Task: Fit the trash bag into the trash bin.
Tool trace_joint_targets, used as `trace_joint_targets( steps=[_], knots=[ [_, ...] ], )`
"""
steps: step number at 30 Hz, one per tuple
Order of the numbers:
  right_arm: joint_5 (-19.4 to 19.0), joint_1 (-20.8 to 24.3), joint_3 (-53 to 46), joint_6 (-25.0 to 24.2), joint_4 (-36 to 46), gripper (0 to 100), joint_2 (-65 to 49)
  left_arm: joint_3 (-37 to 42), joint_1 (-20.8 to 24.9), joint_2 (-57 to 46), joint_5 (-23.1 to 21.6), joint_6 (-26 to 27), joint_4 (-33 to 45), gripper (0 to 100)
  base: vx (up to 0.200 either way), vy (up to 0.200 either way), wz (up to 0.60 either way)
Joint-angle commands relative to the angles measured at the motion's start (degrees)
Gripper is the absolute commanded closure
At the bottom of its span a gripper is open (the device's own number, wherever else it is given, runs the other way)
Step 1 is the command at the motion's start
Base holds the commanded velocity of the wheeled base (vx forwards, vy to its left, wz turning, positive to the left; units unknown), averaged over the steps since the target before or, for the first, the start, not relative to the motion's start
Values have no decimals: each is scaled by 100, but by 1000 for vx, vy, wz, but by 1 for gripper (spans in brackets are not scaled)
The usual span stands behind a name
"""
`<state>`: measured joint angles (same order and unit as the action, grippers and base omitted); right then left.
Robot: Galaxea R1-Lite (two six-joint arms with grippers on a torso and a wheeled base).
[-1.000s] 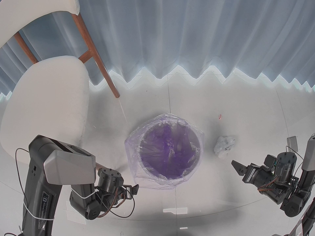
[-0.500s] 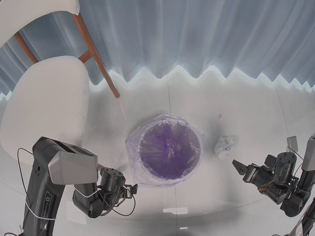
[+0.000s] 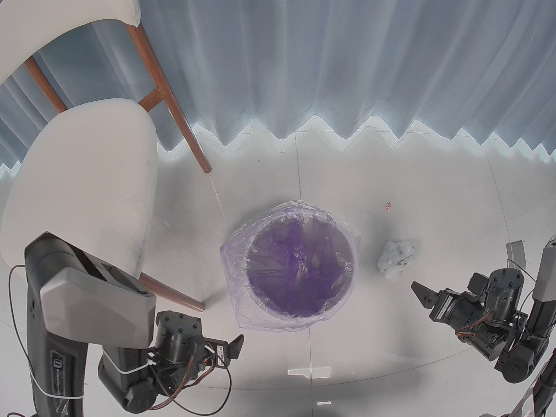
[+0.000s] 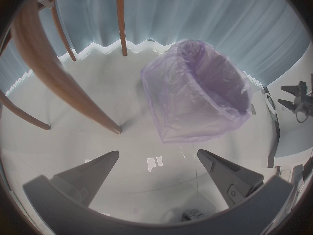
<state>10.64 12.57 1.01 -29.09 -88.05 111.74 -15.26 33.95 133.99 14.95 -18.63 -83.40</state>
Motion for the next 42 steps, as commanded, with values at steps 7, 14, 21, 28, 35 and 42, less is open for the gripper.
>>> trace_joint_targets(
  steps=[7,14,21,28,35,42],
  knots=[
    [-300,-149,39,-264,-186,0,-161,243,147,-4293,-853,-440,-80,0,0,0,0],
    [-1196,-185,1015,-255,974,0,-759,-1357,-99,-4944,-1187,-466,1159,0,0,0,0],
    [-1302,-97,1885,-255,2767,0,-1444,-2552,138,-5550,-1451,-554,3945,0,0,0,0],
    [-871,255,1402,-247,3057,0,-1690,-3387,437,-5207,-1477,-2154,5378,0,0,0,0],
    [-757,264,874,-203,2530,0,-1647,-2939,358,-4856,-1530,-2418,5439,0,0,0,0],
    [-1082,167,1314,-405,2293,0,-776,-3325,490,-4592,-1495,-317,5703,0,0,0,0]
  ],
)
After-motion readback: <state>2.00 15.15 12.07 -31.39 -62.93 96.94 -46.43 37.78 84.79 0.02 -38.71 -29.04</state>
